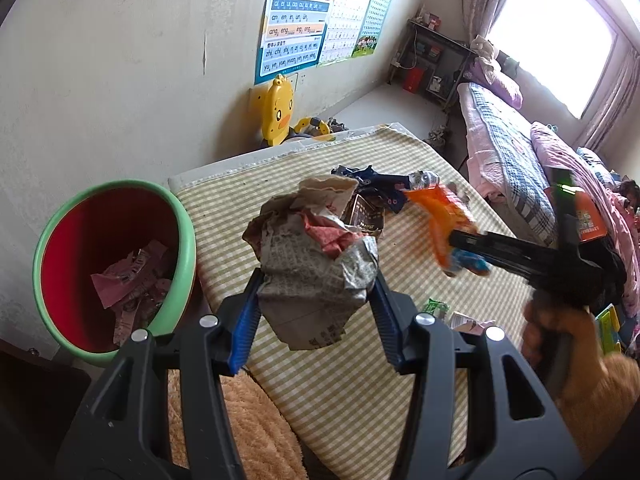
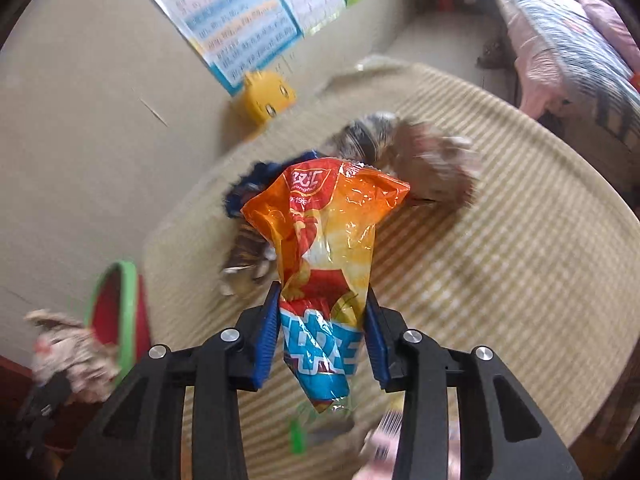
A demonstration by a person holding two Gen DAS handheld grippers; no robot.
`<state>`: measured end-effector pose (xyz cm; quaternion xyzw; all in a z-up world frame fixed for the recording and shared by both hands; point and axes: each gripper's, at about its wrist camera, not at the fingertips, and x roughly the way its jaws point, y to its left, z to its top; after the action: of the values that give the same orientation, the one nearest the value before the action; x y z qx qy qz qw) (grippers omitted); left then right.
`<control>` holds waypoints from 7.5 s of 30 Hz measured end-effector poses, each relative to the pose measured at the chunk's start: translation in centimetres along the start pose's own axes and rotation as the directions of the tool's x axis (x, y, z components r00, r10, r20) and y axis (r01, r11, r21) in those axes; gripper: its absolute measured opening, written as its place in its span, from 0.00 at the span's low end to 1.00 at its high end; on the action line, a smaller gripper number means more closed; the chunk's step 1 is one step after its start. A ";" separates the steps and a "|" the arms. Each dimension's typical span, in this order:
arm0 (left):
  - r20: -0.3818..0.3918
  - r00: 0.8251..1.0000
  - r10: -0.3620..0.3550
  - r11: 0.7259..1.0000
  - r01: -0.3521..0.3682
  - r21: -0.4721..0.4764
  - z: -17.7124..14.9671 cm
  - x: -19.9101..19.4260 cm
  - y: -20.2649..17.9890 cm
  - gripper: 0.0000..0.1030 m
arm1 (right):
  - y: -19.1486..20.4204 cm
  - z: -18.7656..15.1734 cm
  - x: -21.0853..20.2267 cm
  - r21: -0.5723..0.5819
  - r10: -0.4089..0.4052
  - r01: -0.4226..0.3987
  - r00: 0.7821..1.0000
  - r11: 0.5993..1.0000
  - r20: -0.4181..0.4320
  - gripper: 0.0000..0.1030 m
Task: Collect trash
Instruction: 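Grasp the orange chip bag with the right tool while the left tool holds the newspaper, then carry the crumpled newspaper and orange chip bag over the red bucket, then open both tools to drop the newspaper and chip bag into the bucket, then move both tools back to the table and grasp the pink paper with the right tool, then grasp the brown Baisha cigarette box with the left tool while the right tool opens on the pink paper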
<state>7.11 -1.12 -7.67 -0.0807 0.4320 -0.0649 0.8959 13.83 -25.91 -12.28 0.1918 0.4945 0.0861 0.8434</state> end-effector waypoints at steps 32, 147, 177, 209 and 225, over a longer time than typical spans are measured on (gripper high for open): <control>0.090 0.996 0.003 0.999 -0.008 0.049 0.1 -2.9 -0.2 0.48 | 6.5 -8.1 -12.0 -0.070 0.017 0.001 0.964 0.998 0.266 0.38; 0.071 0.984 0.165 0.981 -0.156 -0.118 0.7 -3.2 12.0 0.71 | 19.2 -7.5 -1.3 -0.405 0.064 -0.040 0.997 0.914 0.048 0.58; 0.031 0.997 0.065 0.996 -0.067 0.061 0.1 -2.0 1.9 0.71 | 1.0 -8.6 -3.1 -0.180 -0.205 0.193 0.978 0.965 -0.048 0.62; -0.158 0.982 0.108 0.973 -0.072 0.218 4.8 18.6 -7.5 0.75 | -6.5 -10.2 -1.3 -0.076 -0.139 0.140 0.990 0.987 0.014 0.19; -0.271 0.956 0.116 0.963 -0.041 0.266 1.4 17.1 -6.5 0.47 | -6.3 -10.3 -0.9 -0.072 -0.215 0.211 0.975 0.975 -0.051 0.24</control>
<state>18.46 -10.49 -18.56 0.0636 0.5469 -0.0954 0.8293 4.21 -29.49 -18.59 0.1068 0.5336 0.0170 0.8388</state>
